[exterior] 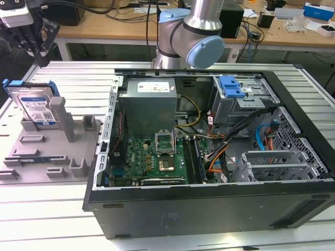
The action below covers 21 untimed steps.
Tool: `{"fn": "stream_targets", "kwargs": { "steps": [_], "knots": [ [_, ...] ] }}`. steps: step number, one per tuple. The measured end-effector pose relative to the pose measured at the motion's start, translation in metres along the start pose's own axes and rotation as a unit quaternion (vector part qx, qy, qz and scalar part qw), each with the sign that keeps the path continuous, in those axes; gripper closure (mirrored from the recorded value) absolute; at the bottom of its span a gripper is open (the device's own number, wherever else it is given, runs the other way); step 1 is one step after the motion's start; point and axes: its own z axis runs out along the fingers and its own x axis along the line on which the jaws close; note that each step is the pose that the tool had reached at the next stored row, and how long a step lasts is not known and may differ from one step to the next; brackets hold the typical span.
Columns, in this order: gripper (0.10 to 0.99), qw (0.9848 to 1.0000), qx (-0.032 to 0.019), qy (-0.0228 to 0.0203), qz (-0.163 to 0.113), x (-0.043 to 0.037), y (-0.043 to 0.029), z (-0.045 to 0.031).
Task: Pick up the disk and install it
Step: 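Pick up the disk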
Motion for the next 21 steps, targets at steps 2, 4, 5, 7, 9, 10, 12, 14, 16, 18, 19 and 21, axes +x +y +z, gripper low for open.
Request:
{"fn": "stream_targets", "kwargs": {
  "steps": [2, 4, 5, 7, 9, 10, 12, 14, 16, 18, 19, 21],
  "knots": [
    [0.980, 1.0000, 0.0001, 0.0000, 0.000, 0.0001, 0.0005, 0.0000],
    [0.980, 1.0000, 0.0014, 0.0000, -0.001, 0.0002, 0.0012, 0.0001],
    [0.980, 1.0000, 0.0023, 0.0002, -0.008, 0.0002, 0.0012, 0.0001],
    [0.980, 0.9987, 0.0014, 0.0021, -0.050, 0.0001, 0.0012, 0.0009],
    [0.980, 0.9967, 0.0006, 0.0038, -0.081, 0.0002, 0.0012, 0.0024],
    [0.980, 0.9951, 0.0003, 0.0051, -0.099, 0.0002, 0.0011, 0.0034],
    [0.980, 0.9916, 0.0000, 0.0073, -0.129, 0.0003, 0.0011, 0.0040],
    [0.980, 0.9887, 0.0013, 0.0091, -0.150, 0.0001, 0.0010, 0.0039],
    [0.980, 0.9863, 0.0037, 0.0099, -0.165, 0.0002, 0.0010, 0.0038],
    [0.980, 0.9833, 0.0066, 0.0109, -0.182, 0.0002, 0.0011, 0.0036],
    [0.980, 0.9818, 0.0078, 0.0113, -0.189, 0.0002, 0.0011, 0.0035],
    [0.980, 0.9780, 0.0105, 0.0123, -0.208, 0.0002, 0.0011, 0.0033]
  ]
}}
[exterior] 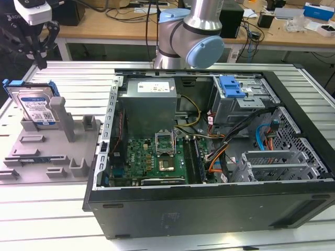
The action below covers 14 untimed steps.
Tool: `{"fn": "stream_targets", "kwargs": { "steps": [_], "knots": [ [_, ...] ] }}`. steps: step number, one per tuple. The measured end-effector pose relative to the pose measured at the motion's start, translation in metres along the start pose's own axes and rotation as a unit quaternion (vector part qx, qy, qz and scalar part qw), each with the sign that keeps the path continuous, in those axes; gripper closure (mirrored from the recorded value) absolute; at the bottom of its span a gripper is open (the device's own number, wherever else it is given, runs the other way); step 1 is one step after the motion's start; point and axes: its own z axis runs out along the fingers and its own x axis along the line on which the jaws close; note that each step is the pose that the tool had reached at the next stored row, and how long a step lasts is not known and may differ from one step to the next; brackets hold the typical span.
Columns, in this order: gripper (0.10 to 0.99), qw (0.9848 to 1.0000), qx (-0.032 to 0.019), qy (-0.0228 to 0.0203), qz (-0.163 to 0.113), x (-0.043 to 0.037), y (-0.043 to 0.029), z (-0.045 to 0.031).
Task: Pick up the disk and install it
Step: 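Pick up the disk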
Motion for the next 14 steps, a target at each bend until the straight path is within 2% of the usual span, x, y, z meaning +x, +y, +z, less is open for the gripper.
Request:
{"fn": "stream_targets", "kwargs": {
  "steps": [2, 5, 9, 10, 11, 13, 14],
  "knots": [
    [0.973, 0.9997, 0.0035, 0.0017, -0.024, 0.0000, 0.0000, -0.0003],
    [0.792, 0.9985, 0.0083, 0.0041, -0.055, 0.0000, 0.0000, -0.0007],
    [0.549, 0.9954, 0.0142, 0.0070, -0.095, 0.0000, 0.0000, -0.0011],
    [0.549, 0.9947, 0.0152, 0.0075, -0.102, 0.0000, 0.0000, -0.0010],
    [0.486, 0.9935, 0.0162, 0.0080, -0.113, 0.0000, 0.0001, -0.0011],
    [0.486, 0.9923, 0.0165, 0.0083, -0.122, -0.0001, 0.0004, -0.0011],
    [0.486, 0.9909, 0.0173, 0.0085, -0.133, -0.0002, 0.0005, -0.0010]
  ]
}}
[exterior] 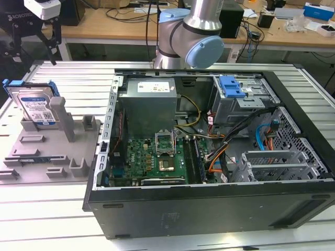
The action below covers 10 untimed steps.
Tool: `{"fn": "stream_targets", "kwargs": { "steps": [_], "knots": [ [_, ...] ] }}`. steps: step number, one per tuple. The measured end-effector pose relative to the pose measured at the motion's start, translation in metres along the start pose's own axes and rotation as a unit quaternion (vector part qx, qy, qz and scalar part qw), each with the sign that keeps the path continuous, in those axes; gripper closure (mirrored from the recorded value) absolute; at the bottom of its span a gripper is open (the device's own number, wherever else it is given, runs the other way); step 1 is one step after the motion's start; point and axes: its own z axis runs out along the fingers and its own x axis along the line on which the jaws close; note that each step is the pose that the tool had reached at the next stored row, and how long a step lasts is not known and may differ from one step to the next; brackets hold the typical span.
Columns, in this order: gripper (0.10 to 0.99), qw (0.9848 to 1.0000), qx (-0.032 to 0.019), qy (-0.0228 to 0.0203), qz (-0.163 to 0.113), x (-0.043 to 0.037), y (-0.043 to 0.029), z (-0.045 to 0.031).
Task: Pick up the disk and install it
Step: 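Pick up the disk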
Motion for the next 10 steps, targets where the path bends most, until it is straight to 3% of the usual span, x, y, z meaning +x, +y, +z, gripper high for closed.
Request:
{"fn": "stream_targets", "kwargs": {
  "steps": [2, 6, 7, 8, 10],
  "knots": [
    [0.486, 0.9994, 0.0068, 0.0036, -0.033, 0.0000, 0.0000, 0.0004],
    [0.486, 0.9971, 0.0086, 0.0038, -0.075, 0.0000, 0.0000, 0.0019],
    [0.486, 0.9959, 0.0088, 0.0032, -0.090, 0.0000, 0.0001, 0.0023],
    [0.486, 0.9935, 0.0091, 0.0025, -0.113, 0.0000, 0.0001, 0.0027],
    [0.486, 0.9912, 0.0094, 0.0019, -0.132, 0.0000, 0.0001, 0.0030]
  ]
}}
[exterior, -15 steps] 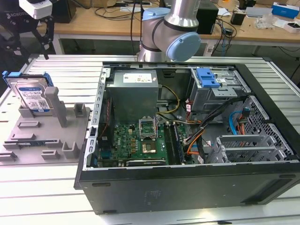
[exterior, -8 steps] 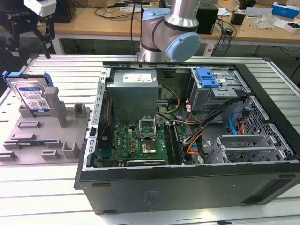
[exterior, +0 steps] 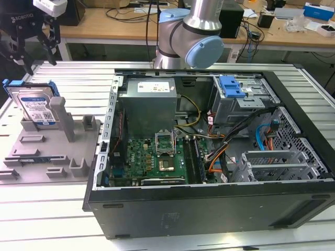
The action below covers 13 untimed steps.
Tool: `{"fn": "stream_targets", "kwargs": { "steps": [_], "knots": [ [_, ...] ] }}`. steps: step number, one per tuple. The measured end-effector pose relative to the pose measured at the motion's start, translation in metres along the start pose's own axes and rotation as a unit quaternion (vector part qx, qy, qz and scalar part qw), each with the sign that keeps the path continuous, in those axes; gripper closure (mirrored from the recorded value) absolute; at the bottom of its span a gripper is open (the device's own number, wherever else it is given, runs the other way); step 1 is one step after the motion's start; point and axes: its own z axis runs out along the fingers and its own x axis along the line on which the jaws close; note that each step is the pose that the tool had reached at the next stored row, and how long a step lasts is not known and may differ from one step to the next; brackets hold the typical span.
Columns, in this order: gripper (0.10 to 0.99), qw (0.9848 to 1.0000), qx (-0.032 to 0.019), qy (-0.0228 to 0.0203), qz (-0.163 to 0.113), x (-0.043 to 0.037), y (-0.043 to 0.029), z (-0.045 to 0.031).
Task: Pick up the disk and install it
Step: 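Pick up the disk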
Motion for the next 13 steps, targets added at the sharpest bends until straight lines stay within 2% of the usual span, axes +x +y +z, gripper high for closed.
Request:
{"fn": "stream_targets", "kwargs": {
  "steps": [1, 3, 8, 10, 12, 13],
  "knots": [
    [0.486, 0.9998, 0.0003, -0.0006, -0.020, 0.0000, 0.0000, 0.0003],
    [0.486, 0.9991, 0.0007, -0.0014, -0.042, 0.0000, 0.0000, 0.0006],
    [0.486, 0.9952, 0.0017, -0.0033, -0.098, 0.0000, 0.0000, 0.0013],
    [0.486, 0.9928, 0.0021, -0.0041, -0.119, -0.0001, 0.0000, 0.0015],
    [0.486, 0.9898, 0.0025, -0.0049, -0.142, -0.0001, -0.0001, 0.0017],
    [0.486, 0.9876, 0.0027, -0.0054, -0.157, -0.0002, -0.0001, 0.0018]
  ]
}}
